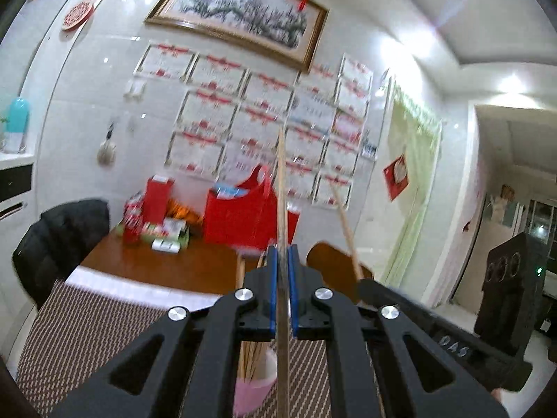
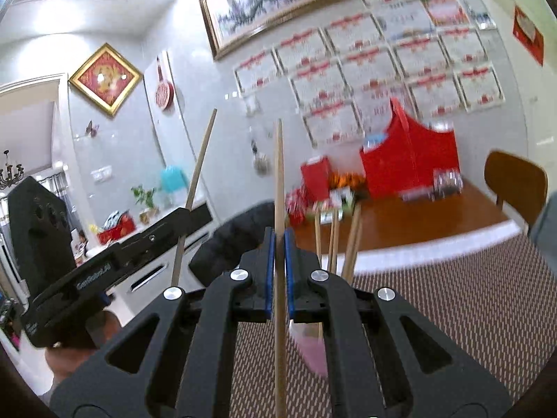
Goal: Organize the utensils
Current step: 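Carry the chopstick upright over the pink cup and lower it in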
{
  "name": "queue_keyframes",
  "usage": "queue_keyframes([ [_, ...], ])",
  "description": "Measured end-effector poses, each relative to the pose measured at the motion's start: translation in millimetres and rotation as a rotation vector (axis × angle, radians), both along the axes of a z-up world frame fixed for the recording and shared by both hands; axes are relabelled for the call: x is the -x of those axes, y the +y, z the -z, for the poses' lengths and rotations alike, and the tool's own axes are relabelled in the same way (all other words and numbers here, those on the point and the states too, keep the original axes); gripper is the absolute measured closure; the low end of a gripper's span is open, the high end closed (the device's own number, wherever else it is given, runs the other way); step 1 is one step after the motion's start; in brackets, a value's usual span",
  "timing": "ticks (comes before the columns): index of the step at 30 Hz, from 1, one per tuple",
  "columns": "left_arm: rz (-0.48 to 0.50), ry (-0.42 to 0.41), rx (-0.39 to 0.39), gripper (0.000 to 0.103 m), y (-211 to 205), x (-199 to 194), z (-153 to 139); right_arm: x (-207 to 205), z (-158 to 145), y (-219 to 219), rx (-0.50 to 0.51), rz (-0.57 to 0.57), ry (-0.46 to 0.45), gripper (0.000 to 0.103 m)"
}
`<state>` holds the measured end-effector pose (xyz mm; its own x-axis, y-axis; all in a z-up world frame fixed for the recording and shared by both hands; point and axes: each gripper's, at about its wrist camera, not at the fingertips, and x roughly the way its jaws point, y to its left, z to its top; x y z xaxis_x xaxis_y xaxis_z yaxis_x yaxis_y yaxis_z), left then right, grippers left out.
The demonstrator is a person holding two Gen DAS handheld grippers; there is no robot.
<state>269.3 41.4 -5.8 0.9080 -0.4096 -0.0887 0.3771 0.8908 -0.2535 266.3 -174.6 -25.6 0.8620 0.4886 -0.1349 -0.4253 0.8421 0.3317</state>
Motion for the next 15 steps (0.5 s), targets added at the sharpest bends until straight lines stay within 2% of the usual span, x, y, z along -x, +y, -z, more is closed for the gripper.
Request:
queue_keyframes([
  [6,0.016,-0.066,0.039,0.097,-13.1,-35.1,-1.2,-47.4,-6.0,12.8,-0.014,0.042,-0.043,0.097],
  [10,0.007,-0.085,0.054,0.097,-18.2,-59.6,11.2,-75.6,9.8,17.9,-0.020,0.069,-0.043,0.097],
  [15,0.003,-0.063,0.091,0.097,-17.6,-92.2,35.9,-101.7,31.3,13.5,-0.049,0.097,-0.024,0.097],
])
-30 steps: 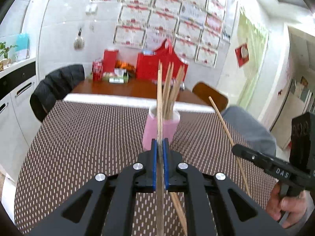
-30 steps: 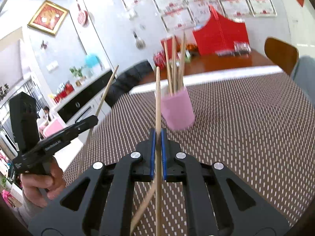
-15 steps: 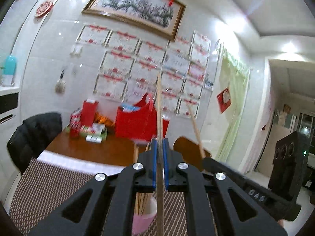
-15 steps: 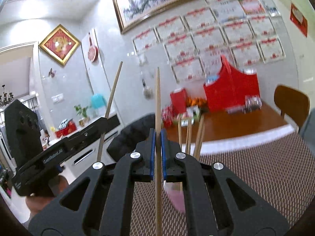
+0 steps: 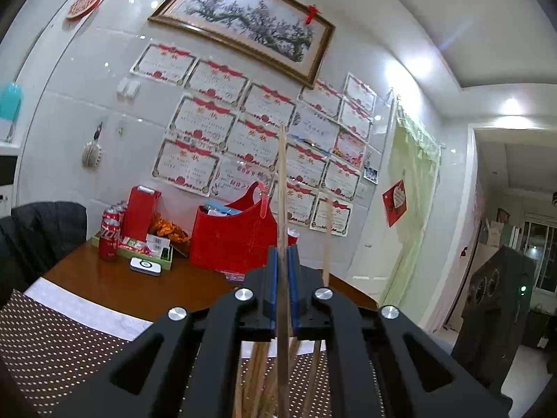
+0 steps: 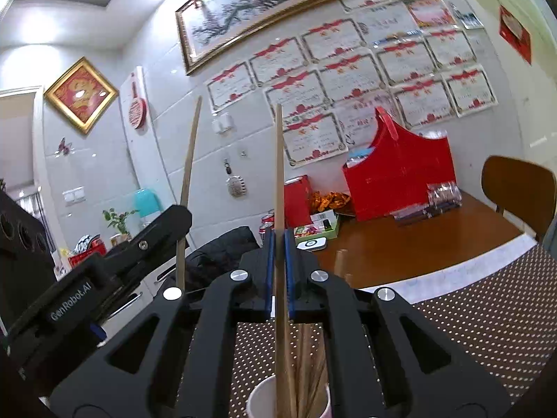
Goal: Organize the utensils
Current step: 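Carry the chopstick upright over the pink cup and lower it in, then open the right tool to release the chopstick into the pink cup, then move the right tool back over the remaining loose chopsticks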
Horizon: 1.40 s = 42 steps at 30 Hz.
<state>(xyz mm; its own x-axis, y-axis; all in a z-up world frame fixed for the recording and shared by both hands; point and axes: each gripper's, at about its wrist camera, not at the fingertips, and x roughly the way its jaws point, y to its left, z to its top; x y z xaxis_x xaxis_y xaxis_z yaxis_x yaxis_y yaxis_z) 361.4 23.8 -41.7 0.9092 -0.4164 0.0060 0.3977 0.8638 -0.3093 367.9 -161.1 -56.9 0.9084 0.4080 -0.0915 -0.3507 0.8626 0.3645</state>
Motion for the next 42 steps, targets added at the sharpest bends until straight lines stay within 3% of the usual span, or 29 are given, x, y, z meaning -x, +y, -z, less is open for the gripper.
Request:
queue_keyframes([
  [10,0.002,0.055,0.027,0.097,4.2,-32.6,41.9,-15.5,27.1,6.6,0.044,-0.013,0.028,0.097],
  [15,-0.004,0.065,-0.013,0.097,-1.8,-32.5,52.4,-13.1,30.8,7.8,0.068,-0.016,0.043,0.096],
  [16,-0.009,0.073,-0.022,0.095,-2.0,-32.6,54.1,-12.3,31.1,7.5,0.071,-0.017,0.048,0.096],
  [17,-0.013,0.082,-0.032,0.079,-2.1,-32.7,55.3,-12.4,31.3,7.8,0.076,-0.027,0.061,0.092],
  [18,-0.032,0.090,-0.040,0.072,-0.5,-31.0,56.4,-11.7,31.4,7.6,0.081,-0.030,0.073,0.089],
  [19,-0.053,0.092,-0.035,0.060,3.0,-28.9,57.0,-9.0,30.8,5.2,0.078,-0.014,0.073,0.070],
  [20,-0.071,0.097,-0.015,0.048,10.0,-25.5,56.2,-6.4,30.2,1.9,0.068,-0.001,0.072,0.030],
  [21,-0.077,0.100,0.001,0.040,14.9,-22.8,55.2,-2.9,29.1,-4.2,0.048,0.015,0.067,0.017],
  [22,-0.087,0.094,0.009,0.030,19.9,-17.9,52.3,1.5,28.0,-10.3,0.026,0.028,0.057,0.011],
  [32,-0.216,0.076,-0.155,0.008,22.5,41.1,10.2,36.7,1.9,-35.1,0.029,0.091,0.077,0.006],
  [42,-0.275,0.120,-0.240,0.007,23.5,115.5,-13.5,94.5,-19.7,-39.3,0.077,0.121,0.096,0.006],
])
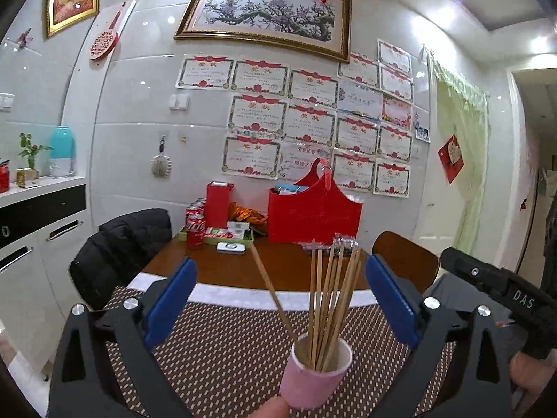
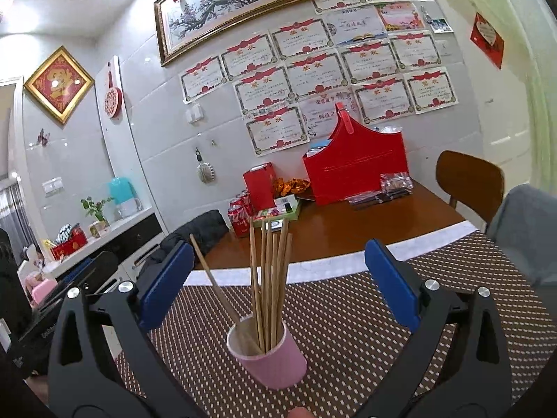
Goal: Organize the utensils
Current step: 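Move the right tool back over the remaining loose chopsticks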
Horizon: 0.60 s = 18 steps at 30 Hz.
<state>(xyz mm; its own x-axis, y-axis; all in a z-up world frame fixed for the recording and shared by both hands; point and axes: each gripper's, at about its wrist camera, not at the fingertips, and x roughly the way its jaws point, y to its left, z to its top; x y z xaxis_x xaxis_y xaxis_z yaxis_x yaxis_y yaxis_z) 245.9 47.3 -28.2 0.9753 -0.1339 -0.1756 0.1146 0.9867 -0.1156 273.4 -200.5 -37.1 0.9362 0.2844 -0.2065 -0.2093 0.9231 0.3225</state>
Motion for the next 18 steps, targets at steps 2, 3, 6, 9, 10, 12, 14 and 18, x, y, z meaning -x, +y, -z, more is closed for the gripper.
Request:
queue_keyframes([
  [2,-0.009,0.008,-0.010,0.007,0.2,10.8,-2.5,13.3,-2.6,0.4,0.008,0.000,0.008,0.006],
  [3,-0.012,0.013,-0.019,0.007,-0.1,19.5,-3.3,20.3,-3.4,-0.1,0.012,-0.001,0.011,0.006],
  [6,-0.026,0.027,-0.043,0.007,-2.2,38.2,-4.4,42.5,-2.9,-0.7,0.028,0.001,0.027,0.006],
  [9,-0.032,0.050,-0.059,0.007,-5.1,55.2,-4.2,60.2,-1.4,-2.1,0.038,0.003,0.051,0.006],
  [10,-0.032,0.059,-0.063,0.007,-5.8,60.1,-4.0,65.6,-1.2,-2.5,0.040,0.003,0.056,0.006],
  [12,-0.030,0.078,-0.078,0.007,-8.6,69.9,-3.0,75.4,-0.4,-2.7,0.047,0.006,0.068,0.006],
  [14,-0.031,0.100,-0.094,0.007,-11.0,78.5,-1.8,84.4,0.5,-2.5,0.059,0.007,0.083,0.006],
  [18,-0.026,0.135,-0.109,0.007,-13.3,92.1,2.6,101.3,5.0,-2.4,0.083,0.005,0.118,0.006],
])
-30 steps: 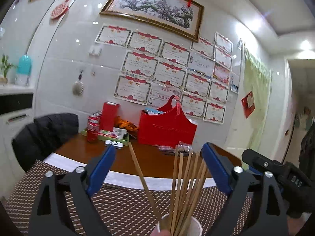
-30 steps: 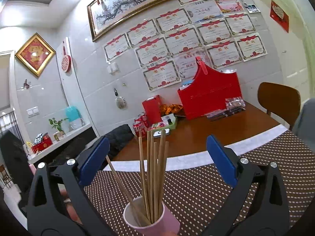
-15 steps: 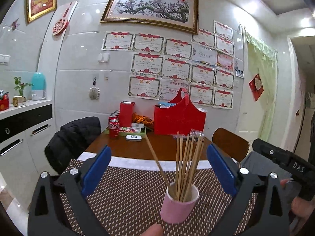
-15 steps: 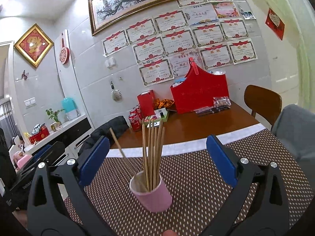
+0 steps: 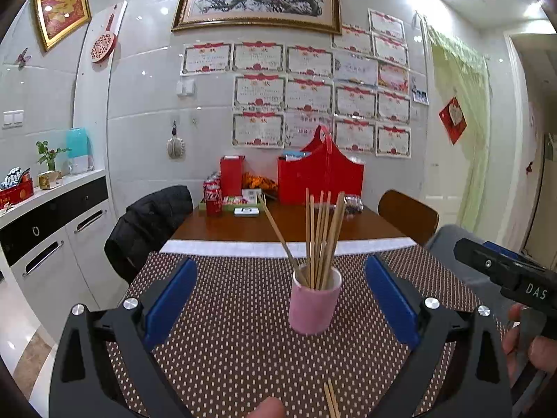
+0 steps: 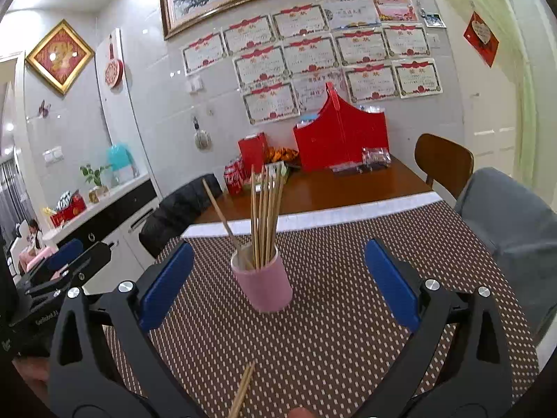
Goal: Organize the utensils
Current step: 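Move the right tool back over the remaining loose chopsticks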
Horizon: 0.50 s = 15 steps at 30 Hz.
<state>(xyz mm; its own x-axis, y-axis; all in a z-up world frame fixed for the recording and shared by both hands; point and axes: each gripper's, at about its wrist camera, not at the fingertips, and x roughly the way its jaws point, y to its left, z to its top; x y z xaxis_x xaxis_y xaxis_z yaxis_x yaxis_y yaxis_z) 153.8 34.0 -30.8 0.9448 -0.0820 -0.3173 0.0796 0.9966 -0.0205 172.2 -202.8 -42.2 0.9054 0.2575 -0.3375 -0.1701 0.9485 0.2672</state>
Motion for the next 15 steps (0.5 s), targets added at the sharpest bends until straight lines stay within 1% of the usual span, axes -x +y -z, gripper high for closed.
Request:
queue_keyframes([
  [6,0.003,0.071,-0.012,0.007,-0.8,15.2,17.5,21.0,13.5,-1.1,0.012,-0.004,0.065,0.006],
  [11,0.011,0.155,-0.017,0.007,0.6,24.9,42.5,39.3,28.4,-0.5,0.032,-0.013,0.113,0.006],
  [15,0.021,0.231,-0.030,0.007,-2.1,31.0,69.2,46.7,43.0,-1.3,0.034,-0.019,0.153,0.006],
])
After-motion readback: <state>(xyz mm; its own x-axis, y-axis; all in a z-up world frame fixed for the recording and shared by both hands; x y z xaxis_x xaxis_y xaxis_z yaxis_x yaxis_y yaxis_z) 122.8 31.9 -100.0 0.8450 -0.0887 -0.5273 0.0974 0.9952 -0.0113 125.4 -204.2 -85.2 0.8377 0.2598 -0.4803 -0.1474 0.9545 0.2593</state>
